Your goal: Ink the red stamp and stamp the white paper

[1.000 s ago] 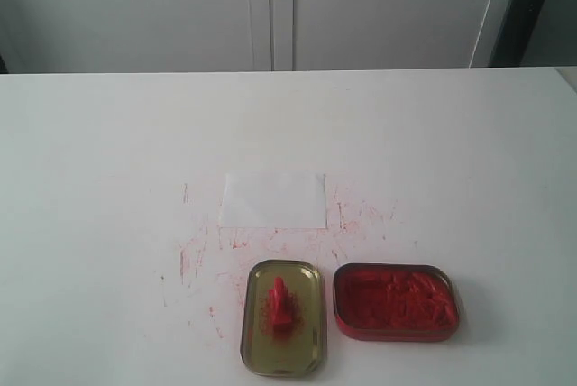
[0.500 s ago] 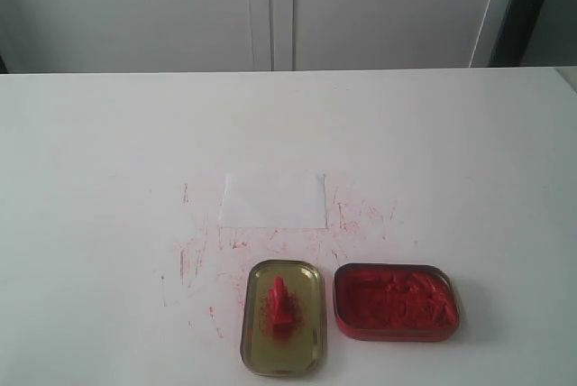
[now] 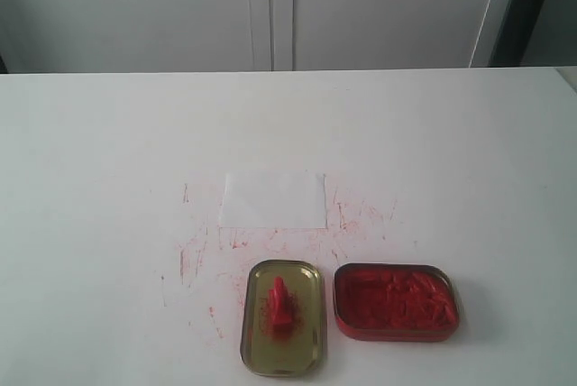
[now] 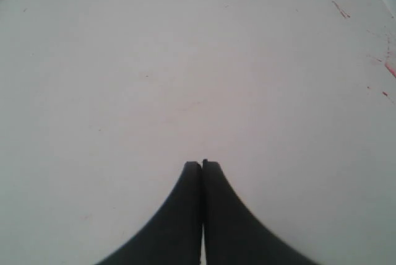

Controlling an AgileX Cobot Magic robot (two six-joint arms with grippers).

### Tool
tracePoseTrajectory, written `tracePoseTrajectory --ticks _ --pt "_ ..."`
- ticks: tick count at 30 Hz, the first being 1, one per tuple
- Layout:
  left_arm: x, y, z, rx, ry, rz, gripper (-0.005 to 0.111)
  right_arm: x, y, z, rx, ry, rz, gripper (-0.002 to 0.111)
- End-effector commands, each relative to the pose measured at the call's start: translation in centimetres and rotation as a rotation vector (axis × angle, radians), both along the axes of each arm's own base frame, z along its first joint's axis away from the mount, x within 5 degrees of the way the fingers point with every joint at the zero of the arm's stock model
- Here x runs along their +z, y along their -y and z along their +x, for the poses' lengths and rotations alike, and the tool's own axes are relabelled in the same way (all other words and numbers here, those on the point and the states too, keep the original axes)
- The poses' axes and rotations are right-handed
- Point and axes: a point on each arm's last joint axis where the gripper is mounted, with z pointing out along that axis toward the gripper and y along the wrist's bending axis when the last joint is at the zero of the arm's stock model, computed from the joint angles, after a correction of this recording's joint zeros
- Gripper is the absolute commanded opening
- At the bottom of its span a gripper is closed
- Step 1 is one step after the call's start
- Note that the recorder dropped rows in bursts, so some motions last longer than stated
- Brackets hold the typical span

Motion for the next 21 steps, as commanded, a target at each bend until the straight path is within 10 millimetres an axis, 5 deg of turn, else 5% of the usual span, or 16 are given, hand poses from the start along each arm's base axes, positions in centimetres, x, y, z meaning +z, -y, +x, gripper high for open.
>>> tracePoseTrajectory --ticks 1,7,21 --pt "-0.3 0.0 -0.1 -0.003 -0.011 0.000 0.000 -0.5 -0.2 1.6 0.000 -0.170 0.004 0.000" --pt "-0.3 0.0 -0.1 -0.003 -0.011 0.000 0.000 -1.8 -0.3 3.7 0.002 -0.390 -0.006 0.000" --pt "-0.3 0.0 -0.1 -0.003 -0.011 0.000 0.000 -3.6 -2.2 7.4 0.048 -0.597 0.078 0.000"
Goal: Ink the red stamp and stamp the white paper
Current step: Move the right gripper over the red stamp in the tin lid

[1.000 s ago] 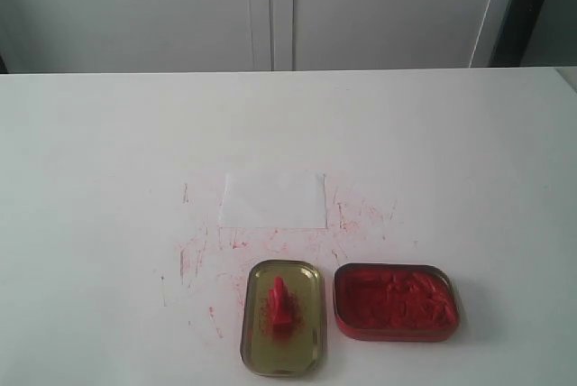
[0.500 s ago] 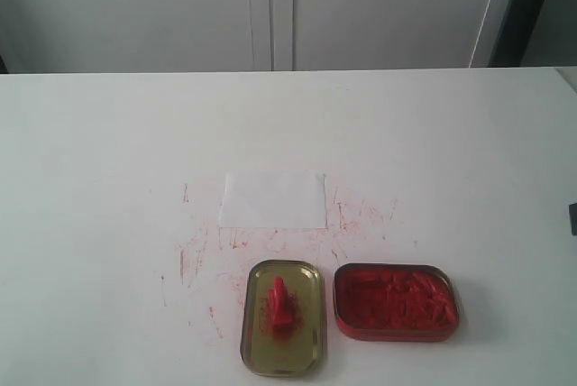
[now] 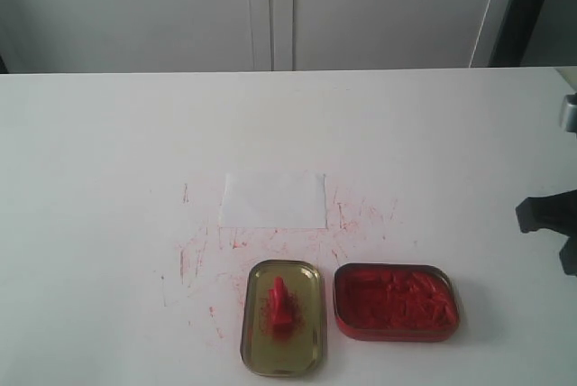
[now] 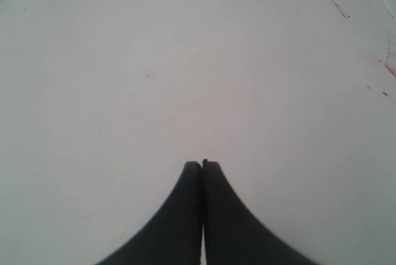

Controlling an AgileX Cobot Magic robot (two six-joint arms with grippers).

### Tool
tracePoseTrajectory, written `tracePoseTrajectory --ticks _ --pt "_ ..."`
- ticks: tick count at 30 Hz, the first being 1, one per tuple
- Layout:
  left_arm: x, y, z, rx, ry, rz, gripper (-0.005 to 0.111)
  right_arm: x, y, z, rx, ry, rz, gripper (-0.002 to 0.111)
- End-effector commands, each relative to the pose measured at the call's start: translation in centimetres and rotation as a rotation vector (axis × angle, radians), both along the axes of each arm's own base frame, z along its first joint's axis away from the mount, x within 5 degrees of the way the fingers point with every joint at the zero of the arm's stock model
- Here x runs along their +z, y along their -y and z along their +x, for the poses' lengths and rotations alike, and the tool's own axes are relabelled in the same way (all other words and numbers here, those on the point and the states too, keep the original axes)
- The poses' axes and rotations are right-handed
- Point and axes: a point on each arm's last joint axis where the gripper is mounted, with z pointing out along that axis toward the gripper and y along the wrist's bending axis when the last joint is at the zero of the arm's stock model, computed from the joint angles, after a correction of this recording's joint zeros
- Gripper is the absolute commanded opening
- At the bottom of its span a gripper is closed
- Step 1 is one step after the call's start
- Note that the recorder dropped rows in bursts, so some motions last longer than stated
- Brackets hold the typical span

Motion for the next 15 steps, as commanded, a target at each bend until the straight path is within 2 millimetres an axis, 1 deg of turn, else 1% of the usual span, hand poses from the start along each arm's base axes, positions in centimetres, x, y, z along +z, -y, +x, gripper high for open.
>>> tracePoseTrajectory --ticks 1,10,15 --pt "-0.3 0.0 -0.1 -0.003 -0.011 0.000 0.000 -0.1 -1.5 0.7 0.037 -0.031 0.033 0.000" --pt "-0.3 0.0 -0.1 -0.003 -0.011 0.000 0.000 0.6 -5.2 1.5 0.096 -0.033 0.063 0.000" --pt "-0.3 0.0 -0.1 -0.003 -0.011 0.000 0.000 0.5 -7.3 1.6 0.130 -0.052 0.073 0.000"
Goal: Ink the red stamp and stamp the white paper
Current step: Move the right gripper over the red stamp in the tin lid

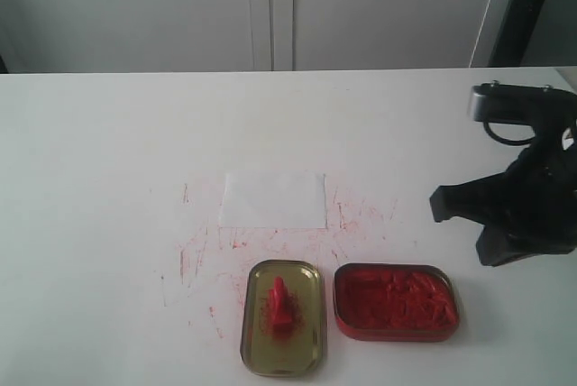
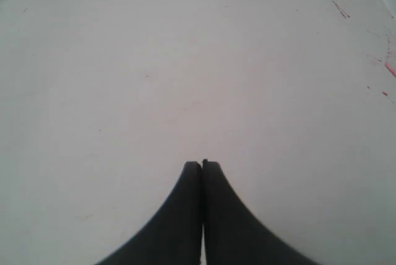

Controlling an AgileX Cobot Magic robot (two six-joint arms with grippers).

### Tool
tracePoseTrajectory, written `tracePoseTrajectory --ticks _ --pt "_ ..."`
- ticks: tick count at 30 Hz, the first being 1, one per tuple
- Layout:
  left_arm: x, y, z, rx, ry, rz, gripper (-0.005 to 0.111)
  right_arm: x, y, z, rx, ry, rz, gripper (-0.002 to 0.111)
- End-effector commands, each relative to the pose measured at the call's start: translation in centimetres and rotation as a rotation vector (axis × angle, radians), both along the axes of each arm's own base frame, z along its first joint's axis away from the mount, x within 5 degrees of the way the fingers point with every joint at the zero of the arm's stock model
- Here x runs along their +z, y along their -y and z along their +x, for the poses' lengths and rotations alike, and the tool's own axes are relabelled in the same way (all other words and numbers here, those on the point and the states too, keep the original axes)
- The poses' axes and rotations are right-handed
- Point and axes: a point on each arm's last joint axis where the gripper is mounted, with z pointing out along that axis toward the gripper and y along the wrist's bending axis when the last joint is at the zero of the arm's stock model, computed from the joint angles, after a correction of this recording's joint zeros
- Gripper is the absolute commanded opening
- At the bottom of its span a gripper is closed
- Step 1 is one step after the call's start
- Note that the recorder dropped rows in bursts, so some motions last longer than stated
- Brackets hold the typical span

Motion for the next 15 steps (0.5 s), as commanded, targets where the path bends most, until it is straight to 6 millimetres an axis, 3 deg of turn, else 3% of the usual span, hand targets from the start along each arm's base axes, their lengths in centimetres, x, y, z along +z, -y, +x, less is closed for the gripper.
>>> tracePoseTrajectory --ticks 1,15 --pt "-0.3 0.0 -0.1 -0.003 -0.011 0.000 0.000 0.1 -2.0 0.3 0.023 -0.011 0.011 0.000" --pt "-0.3 0.0 -0.1 -0.003 -0.011 0.000 0.000 -0.2 -8.9 0.9 0.122 -0.012 -0.004 0.000"
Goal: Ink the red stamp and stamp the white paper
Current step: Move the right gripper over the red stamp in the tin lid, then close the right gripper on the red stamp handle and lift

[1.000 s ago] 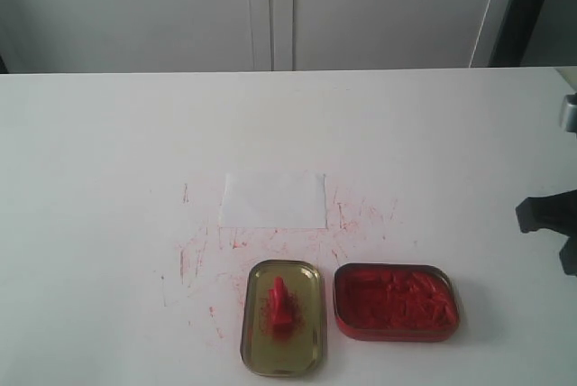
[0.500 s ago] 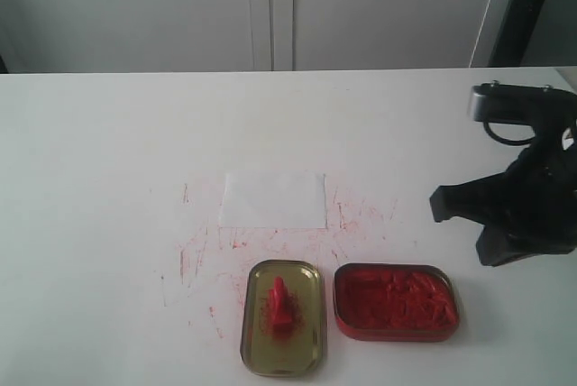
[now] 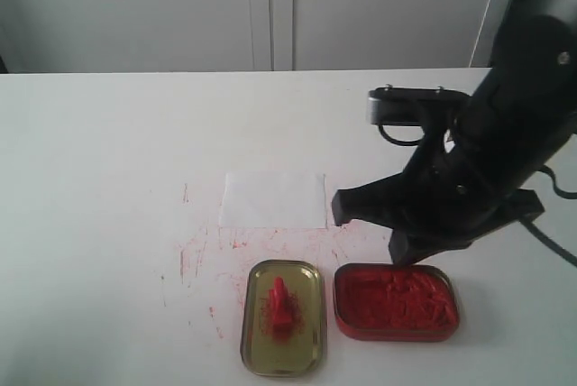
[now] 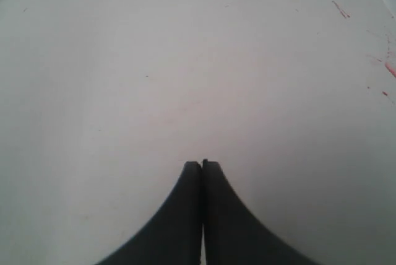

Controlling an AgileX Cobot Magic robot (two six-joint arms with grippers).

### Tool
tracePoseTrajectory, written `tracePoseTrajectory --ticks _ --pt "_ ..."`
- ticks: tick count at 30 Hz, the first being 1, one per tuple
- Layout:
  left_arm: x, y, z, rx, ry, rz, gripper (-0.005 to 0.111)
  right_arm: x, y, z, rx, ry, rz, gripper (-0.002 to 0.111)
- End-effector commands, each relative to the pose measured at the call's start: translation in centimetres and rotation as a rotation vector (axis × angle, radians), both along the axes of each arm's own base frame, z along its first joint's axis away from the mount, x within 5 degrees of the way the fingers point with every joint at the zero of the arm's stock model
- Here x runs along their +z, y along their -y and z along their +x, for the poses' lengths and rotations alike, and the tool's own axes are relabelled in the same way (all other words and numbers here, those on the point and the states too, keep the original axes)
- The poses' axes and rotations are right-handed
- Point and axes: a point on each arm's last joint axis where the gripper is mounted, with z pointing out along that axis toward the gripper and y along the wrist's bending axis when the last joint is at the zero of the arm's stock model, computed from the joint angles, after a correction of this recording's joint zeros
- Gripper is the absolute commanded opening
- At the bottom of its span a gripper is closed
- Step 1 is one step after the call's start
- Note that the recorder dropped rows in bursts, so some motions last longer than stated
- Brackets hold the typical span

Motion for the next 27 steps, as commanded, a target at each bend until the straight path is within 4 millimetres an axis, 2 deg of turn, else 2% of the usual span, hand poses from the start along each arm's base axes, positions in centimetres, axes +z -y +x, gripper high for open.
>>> tracePoseTrajectory --ticks 1,17,24,27 --pt "-0.3 0.0 -0.1 -0.003 -0.011 0.000 0.000 -0.1 -2.2 0.1 0.018 0.024 -0.028 0.000" --pt "-0.3 0.0 -0.1 -0.003 -0.011 0.000 0.000 -2.1 -10.5 -0.5 0.078 0.076 -0.083 0.000" --pt "-0.3 0.0 -0.1 -0.003 -0.011 0.000 0.000 -3.4 -12.4 -0.7 0.066 0.088 -0.114 0.000" --pt "-0.3 0.0 -0.1 -0.003 -0.011 0.000 0.000 -4.2 -13.2 -0.8 0.117 0.135 -0.151 0.000"
